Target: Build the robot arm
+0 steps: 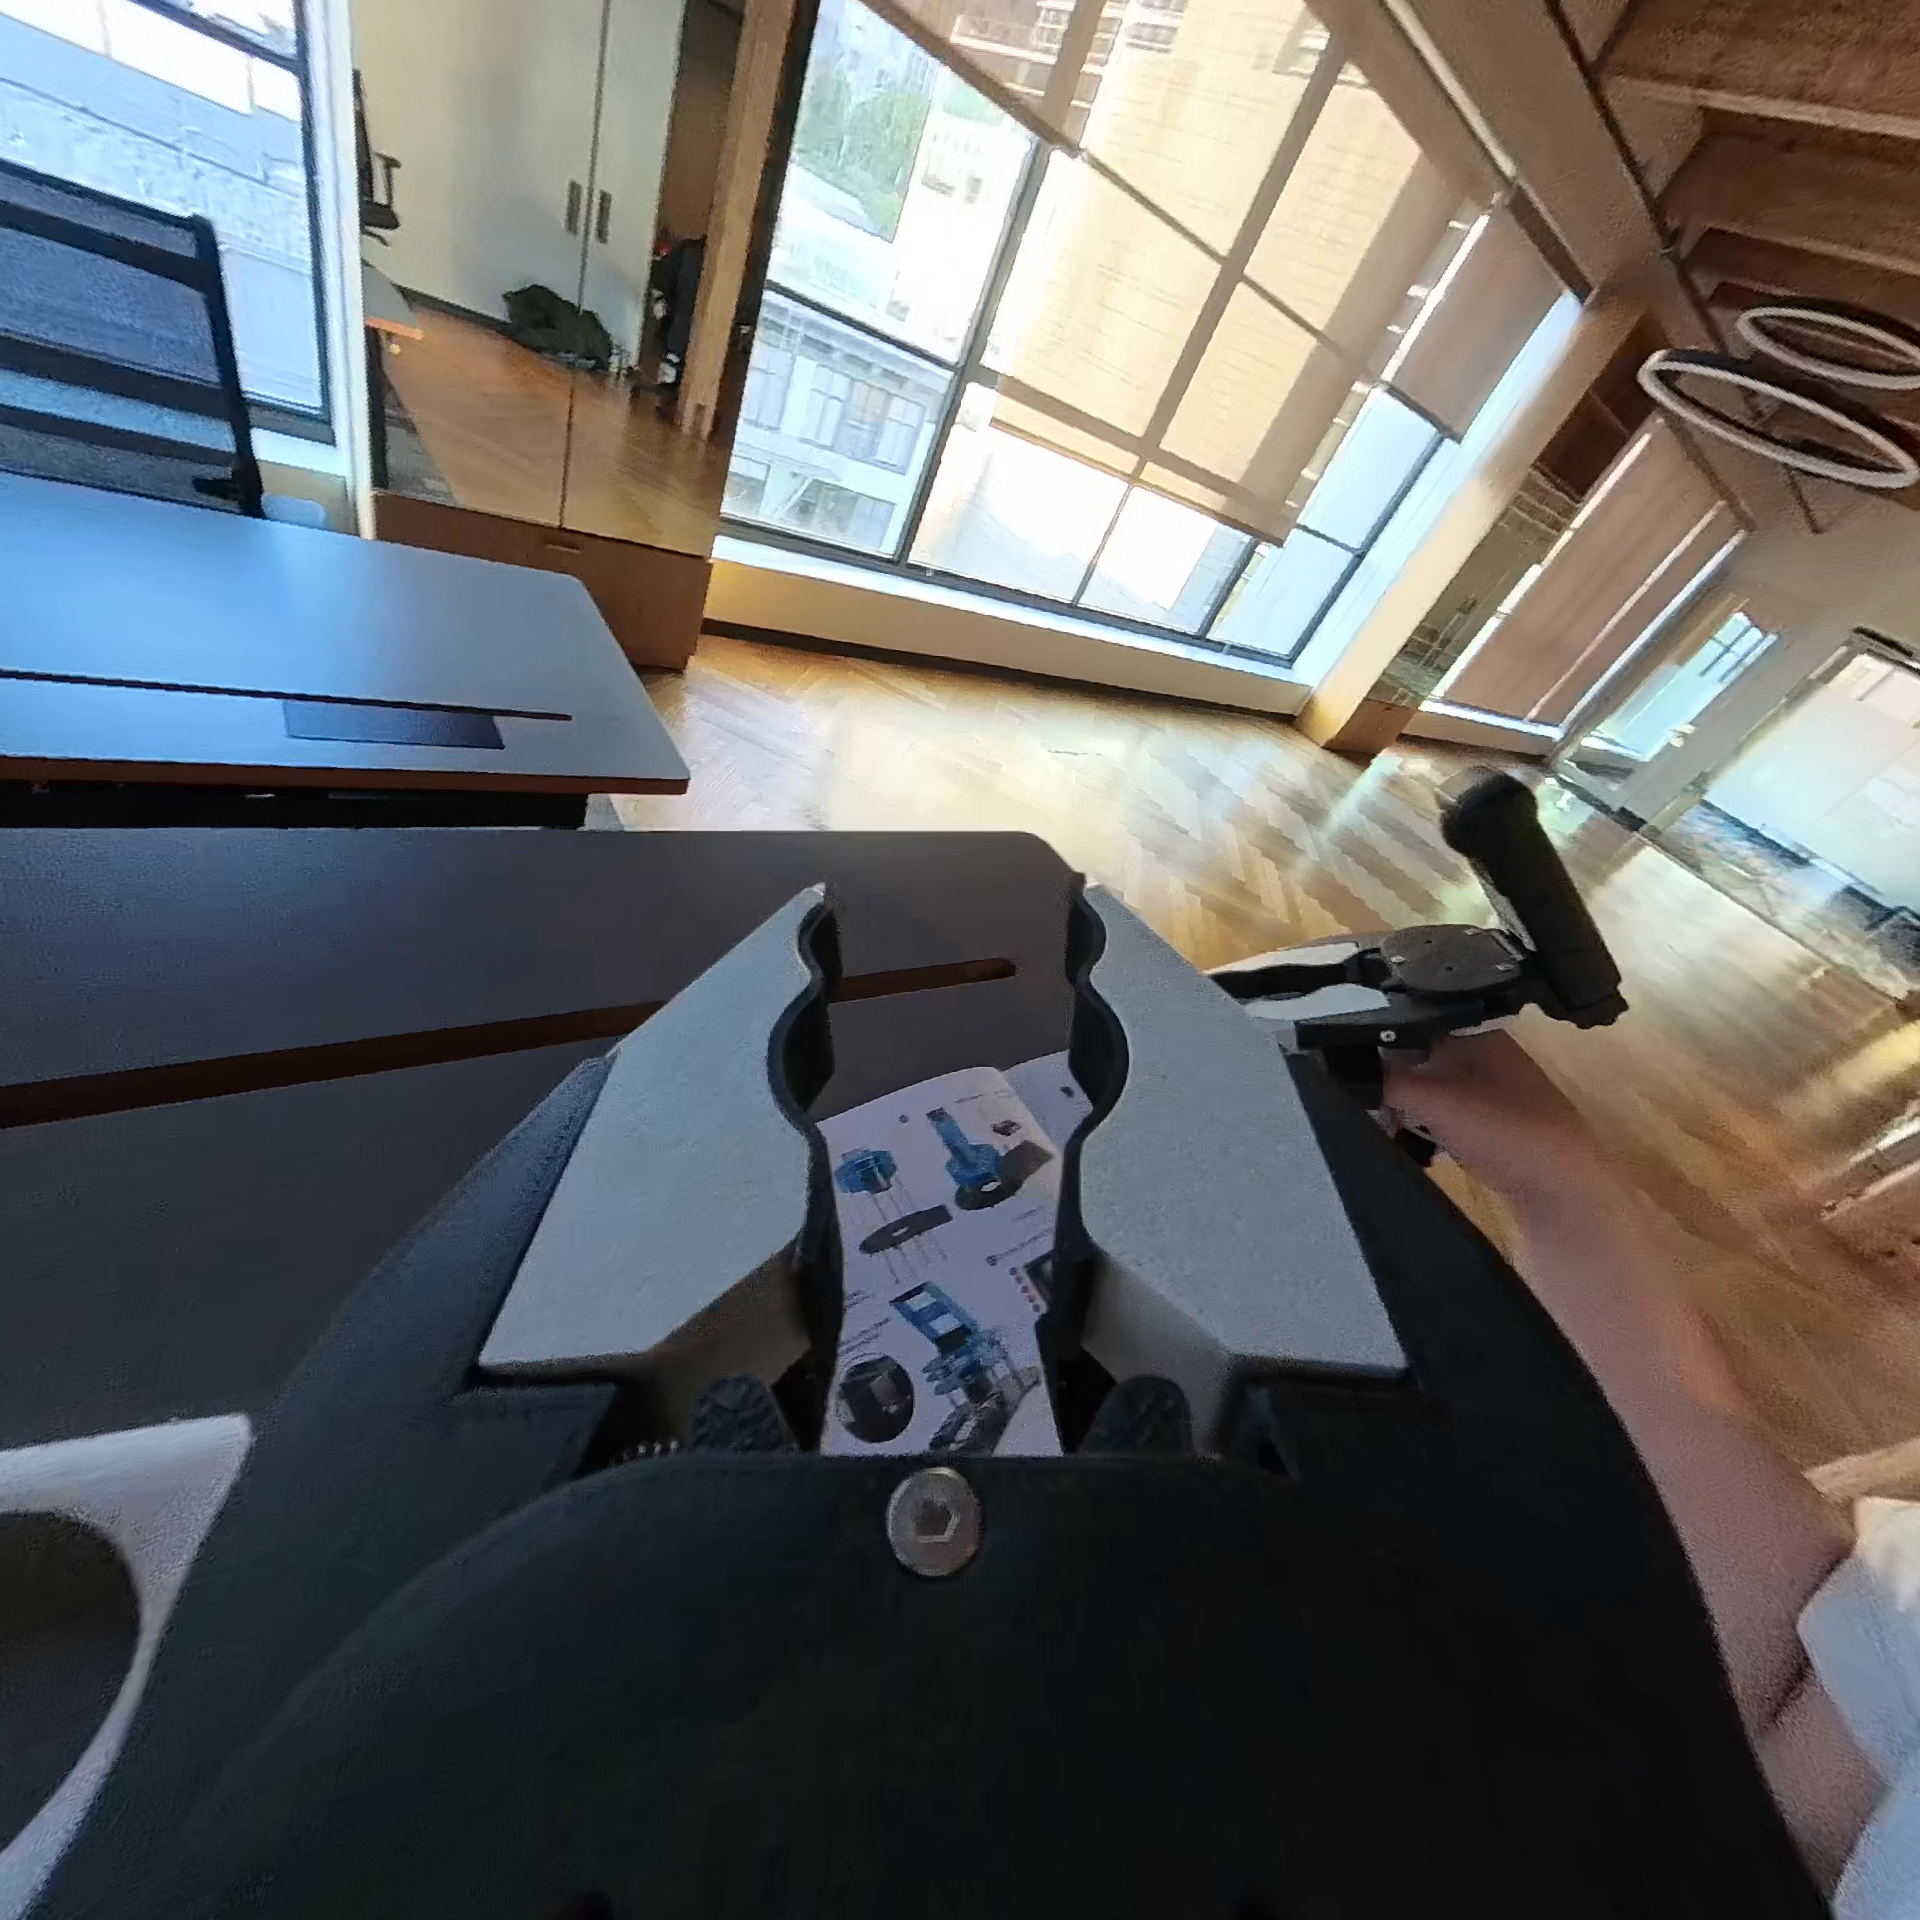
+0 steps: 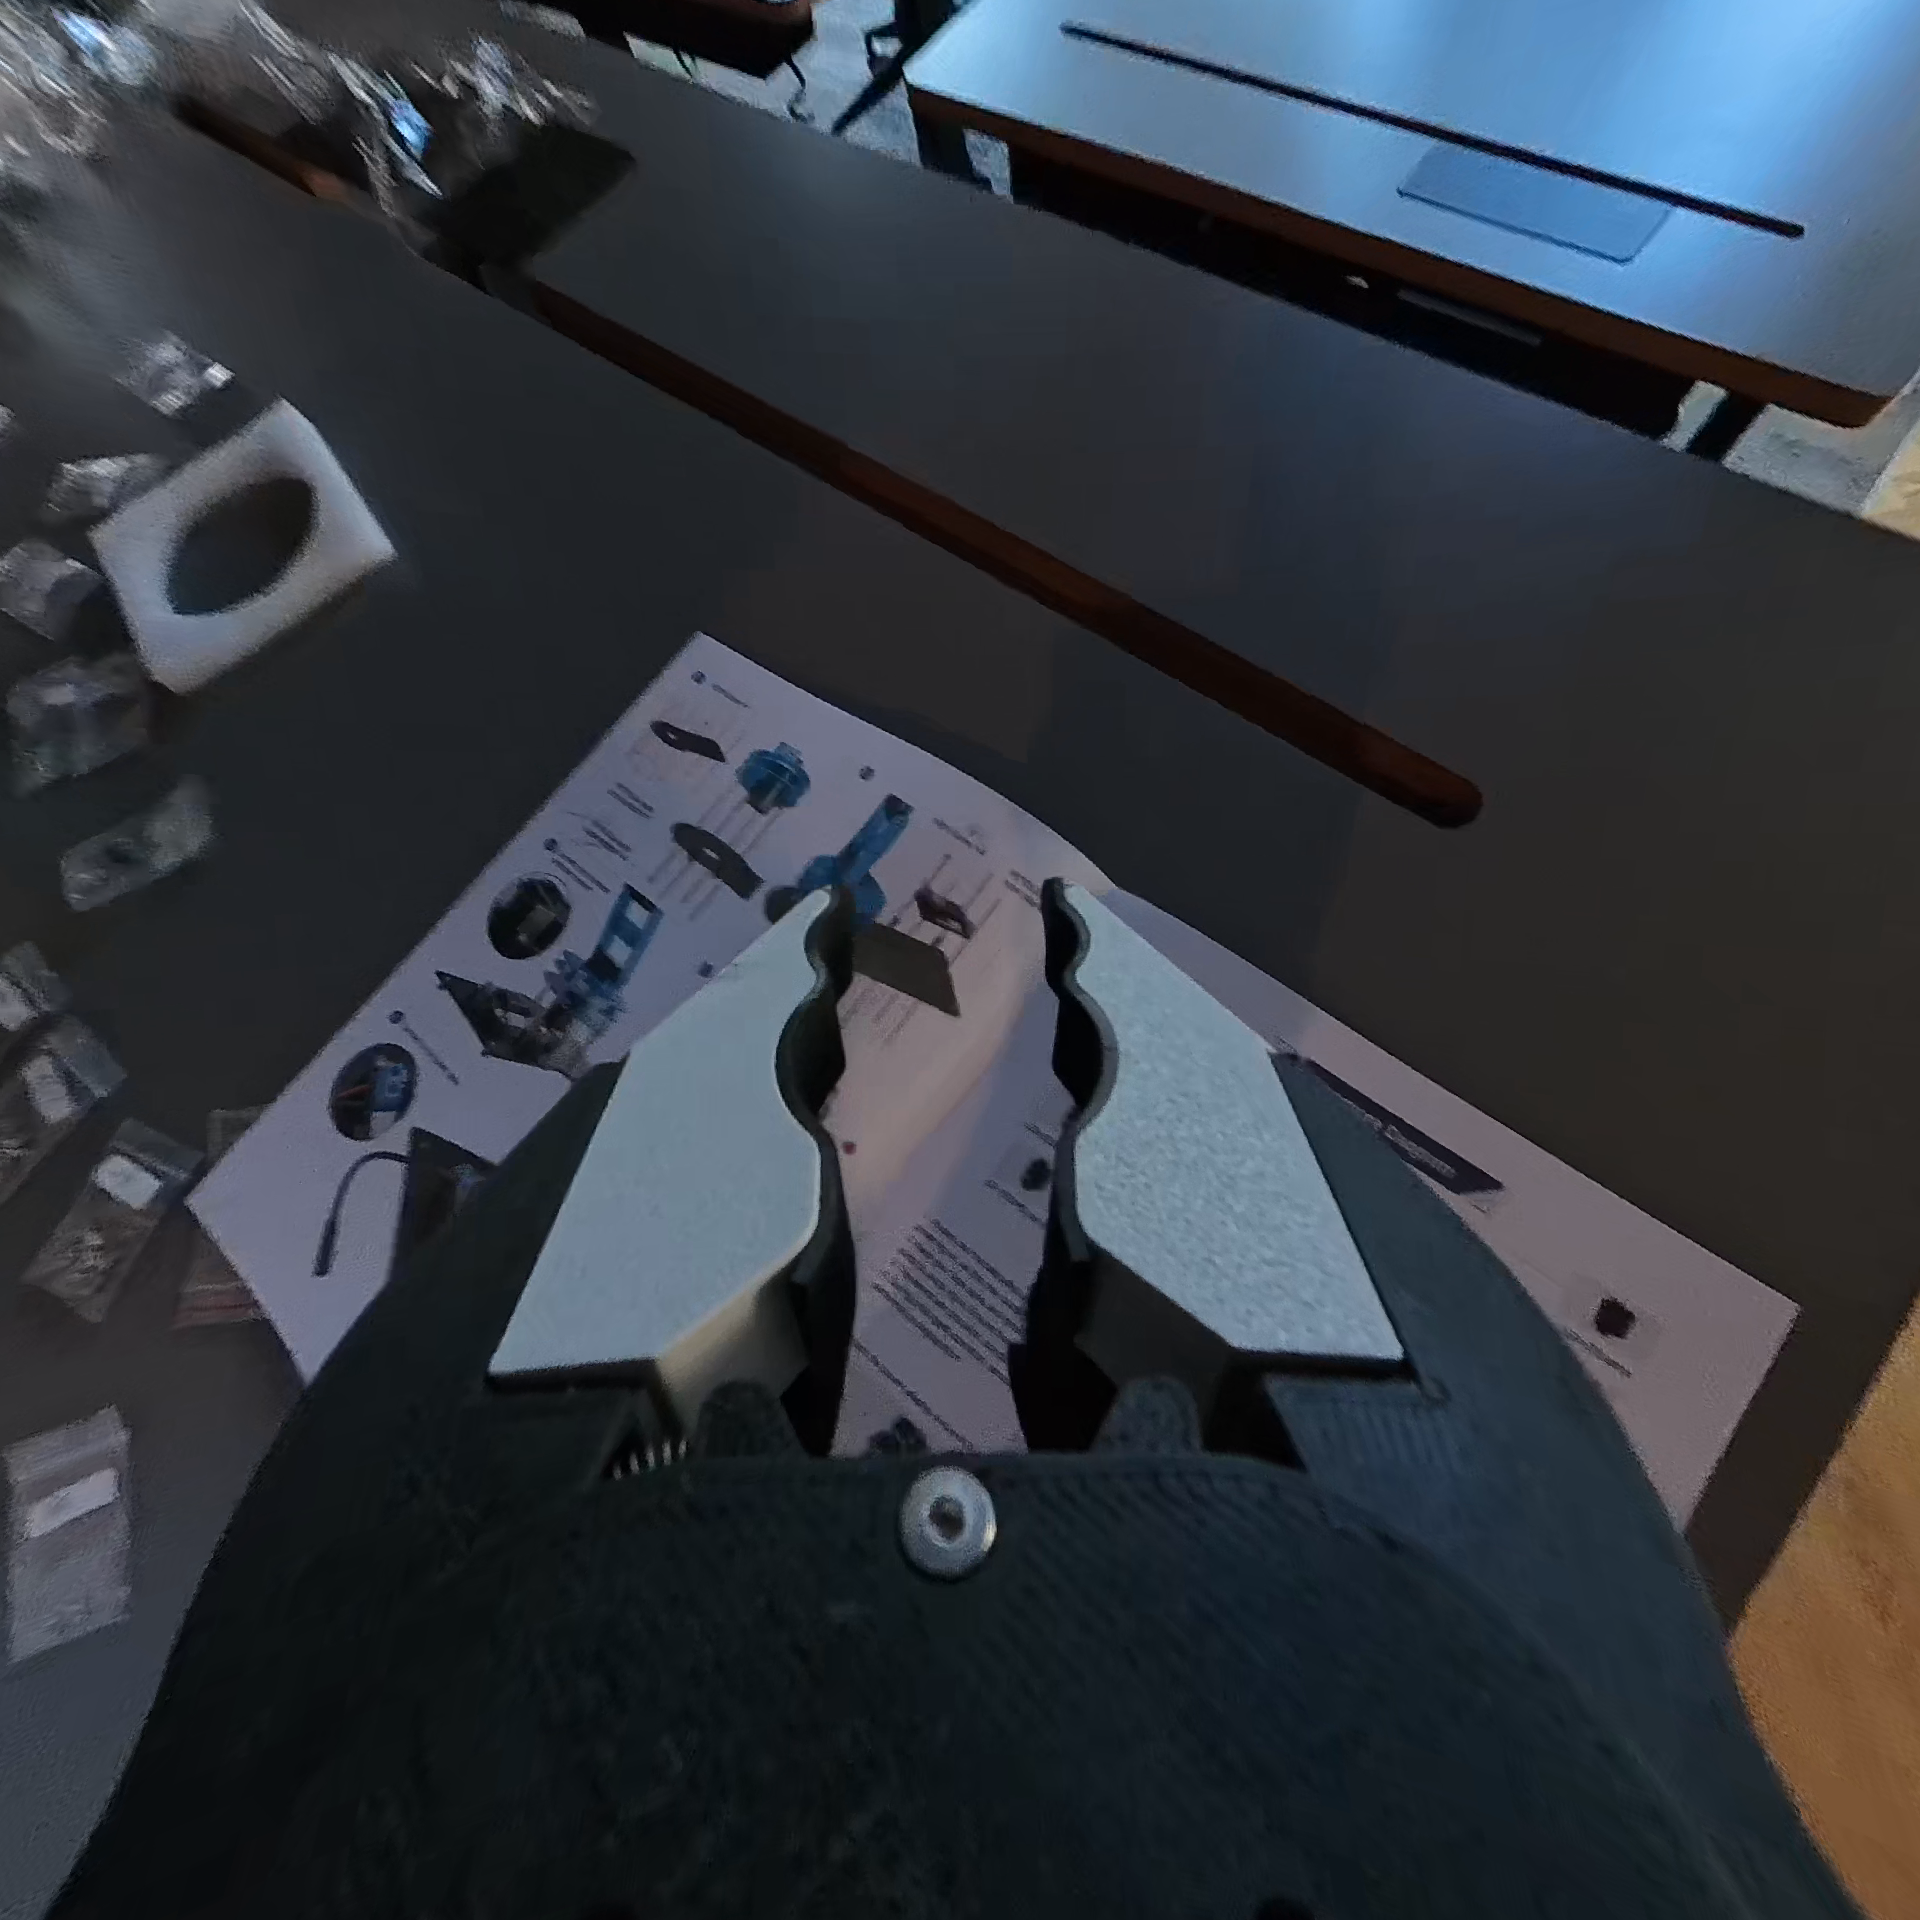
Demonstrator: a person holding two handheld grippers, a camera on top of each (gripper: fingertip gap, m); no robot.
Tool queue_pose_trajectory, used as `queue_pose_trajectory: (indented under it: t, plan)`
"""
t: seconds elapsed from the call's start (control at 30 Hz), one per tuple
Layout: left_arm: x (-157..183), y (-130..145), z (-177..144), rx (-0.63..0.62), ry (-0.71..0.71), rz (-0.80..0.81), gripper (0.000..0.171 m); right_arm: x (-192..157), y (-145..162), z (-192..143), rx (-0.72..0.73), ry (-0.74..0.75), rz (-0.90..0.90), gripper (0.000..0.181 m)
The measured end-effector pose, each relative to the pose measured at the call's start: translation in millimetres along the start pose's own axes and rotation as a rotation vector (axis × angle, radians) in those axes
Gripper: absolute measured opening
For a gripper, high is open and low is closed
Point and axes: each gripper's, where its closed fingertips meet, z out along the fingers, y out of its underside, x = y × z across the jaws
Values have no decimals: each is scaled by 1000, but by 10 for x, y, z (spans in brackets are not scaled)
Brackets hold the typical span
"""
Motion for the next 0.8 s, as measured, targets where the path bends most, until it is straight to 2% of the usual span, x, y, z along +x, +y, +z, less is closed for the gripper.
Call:
queue_pose_trajectory:
  t: [0.1,0.2,0.3,0.37,0.43,0.53,0.63,0.73,0.8]
  plan:
    - [234,-33,1,14,62,20,41,-208,-132,-71,48,-65,-21,35]
    - [686,-128,-111,50,182,55,41,-392,-268,-156,87,-89,-53,35]
    - [1258,-186,-449,91,309,124,40,-762,-473,-298,165,-166,-98,34]
    - [1456,-200,-763,149,294,125,40,-1071,-572,-389,211,-234,-126,34]
    - [1533,-83,-1102,161,244,121,40,-1389,-596,-443,226,-288,-172,34]
    - [1483,419,-1707,86,140,78,43,-1817,-542,-496,217,-309,-298,34]
    - [1281,1108,-2570,72,-37,68,42,-2275,-488,-620,238,-326,-420,35]
    - [868,1859,-3724,41,-333,86,41,-2866,-291,-814,308,-403,-529,32]
    - [534,2336,-4685,-55,-576,106,42,-3249,-22,-834,342,-441,-575,28]
